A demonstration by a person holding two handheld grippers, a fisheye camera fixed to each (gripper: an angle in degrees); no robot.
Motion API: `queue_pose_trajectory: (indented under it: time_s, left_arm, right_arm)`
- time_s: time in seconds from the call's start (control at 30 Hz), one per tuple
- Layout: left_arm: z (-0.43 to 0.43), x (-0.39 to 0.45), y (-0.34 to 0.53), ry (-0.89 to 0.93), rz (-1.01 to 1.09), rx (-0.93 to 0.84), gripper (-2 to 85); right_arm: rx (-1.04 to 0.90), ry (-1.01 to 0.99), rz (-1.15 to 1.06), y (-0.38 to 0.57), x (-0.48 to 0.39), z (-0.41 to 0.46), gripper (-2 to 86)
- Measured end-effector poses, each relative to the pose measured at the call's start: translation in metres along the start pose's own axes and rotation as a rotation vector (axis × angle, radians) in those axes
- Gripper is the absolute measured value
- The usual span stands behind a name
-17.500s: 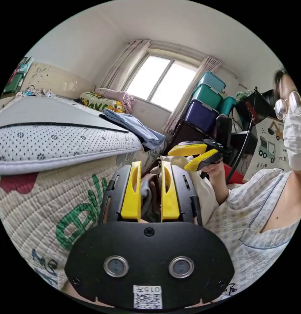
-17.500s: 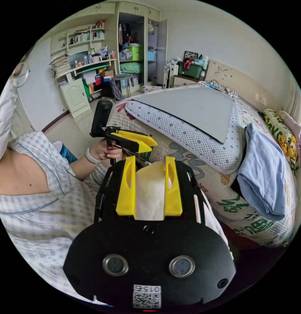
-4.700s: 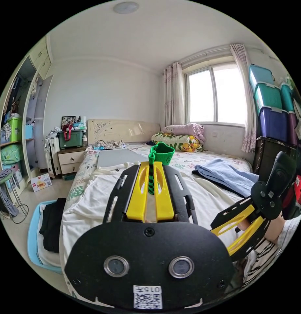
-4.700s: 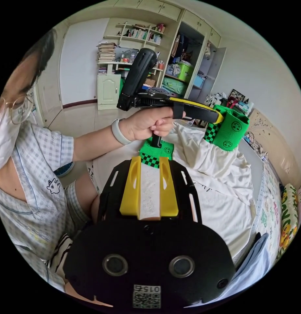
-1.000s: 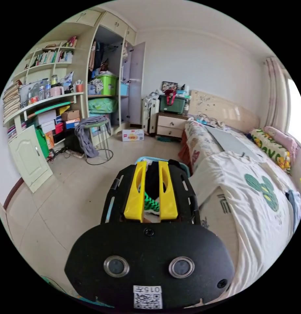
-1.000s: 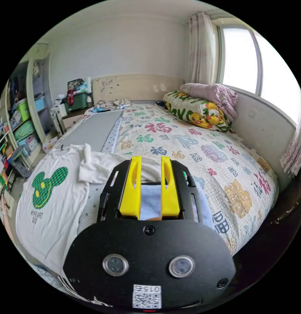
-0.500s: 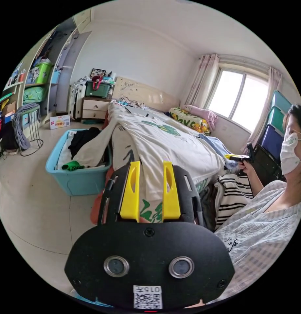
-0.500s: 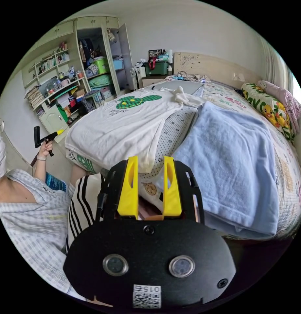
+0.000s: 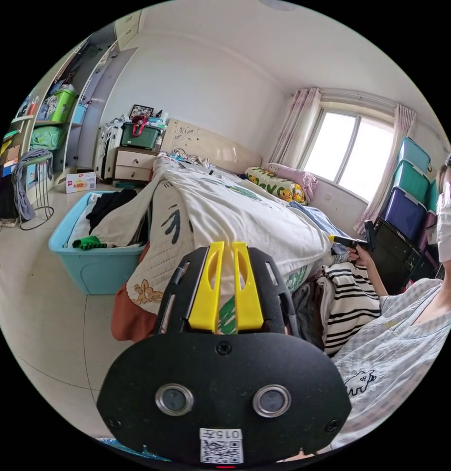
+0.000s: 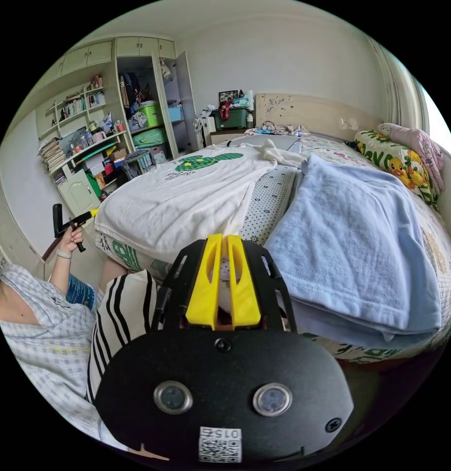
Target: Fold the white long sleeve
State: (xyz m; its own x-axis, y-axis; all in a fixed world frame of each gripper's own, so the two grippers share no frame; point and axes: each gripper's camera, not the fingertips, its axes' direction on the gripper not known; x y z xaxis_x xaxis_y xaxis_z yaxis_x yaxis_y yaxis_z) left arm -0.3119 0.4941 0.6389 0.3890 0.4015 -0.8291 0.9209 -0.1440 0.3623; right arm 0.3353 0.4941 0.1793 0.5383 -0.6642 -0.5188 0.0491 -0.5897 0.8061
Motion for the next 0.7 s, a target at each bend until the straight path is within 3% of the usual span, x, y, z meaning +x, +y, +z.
queue_pose_trajectory:
  time_s: [0.27, 0.47, 0.6, 0.7]
  left_arm:
    - [-0.052, -0.003, -0.013, -0.012, 0.023, 0.069, -0.1]
    - [-0.078, -0.027, -0.012, -0.102, -0.050, 0.074, 0.9]
    - [-0.063, -0.043, -0.014, -0.014, -0.091, 0.015, 8.0]
    - [-0.048, -0.046, -0.019, -0.011, -0.095, 0.009, 7.6]
  right_arm:
    - [0.164, 0.011, 0.042, 0.051, 0.007, -0.056, -0.3]
    - [-0.006, 0.072, -0.007, 0.051, -0.009, -0.038, -0.6]
    - [-0.072, 0.130, -0.056, 0.044, -0.023, -0.024, -0.5]
    - [-0.066, 0.125, -0.040, 0.043, -0.021, -0.026, -0.5]
